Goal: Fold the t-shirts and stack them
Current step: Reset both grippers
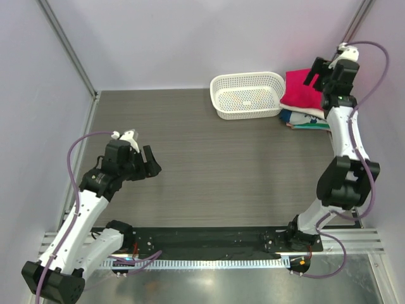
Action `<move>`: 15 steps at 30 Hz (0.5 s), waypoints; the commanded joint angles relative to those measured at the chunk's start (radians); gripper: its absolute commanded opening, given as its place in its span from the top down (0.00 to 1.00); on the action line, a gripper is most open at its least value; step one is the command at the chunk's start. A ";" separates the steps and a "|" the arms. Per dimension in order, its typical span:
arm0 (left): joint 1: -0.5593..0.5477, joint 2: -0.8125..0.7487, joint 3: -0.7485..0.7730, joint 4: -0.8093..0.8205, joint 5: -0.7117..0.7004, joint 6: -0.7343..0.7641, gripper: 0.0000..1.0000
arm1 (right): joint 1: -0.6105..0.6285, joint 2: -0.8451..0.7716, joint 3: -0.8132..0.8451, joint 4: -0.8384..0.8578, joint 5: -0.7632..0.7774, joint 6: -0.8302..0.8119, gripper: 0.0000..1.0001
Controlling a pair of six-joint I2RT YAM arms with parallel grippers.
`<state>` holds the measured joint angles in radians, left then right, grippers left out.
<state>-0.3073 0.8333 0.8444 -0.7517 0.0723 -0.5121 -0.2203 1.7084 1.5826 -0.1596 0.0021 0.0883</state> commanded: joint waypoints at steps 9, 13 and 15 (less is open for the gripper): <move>-0.001 -0.051 -0.001 0.037 0.001 0.012 0.27 | 0.002 -0.602 -0.433 0.120 -0.197 0.340 0.09; -0.001 -0.074 -0.004 0.040 -0.006 0.009 0.27 | 0.012 -0.850 -0.658 0.124 -0.051 0.488 0.08; -0.003 -0.086 -0.005 0.043 -0.016 0.007 0.27 | 0.012 -0.894 -0.708 0.126 -0.095 0.511 0.08</move>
<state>-0.3073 0.7761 0.8406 -0.7506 0.0696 -0.5133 -0.2131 0.8806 0.9398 -0.0540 -0.1177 0.4782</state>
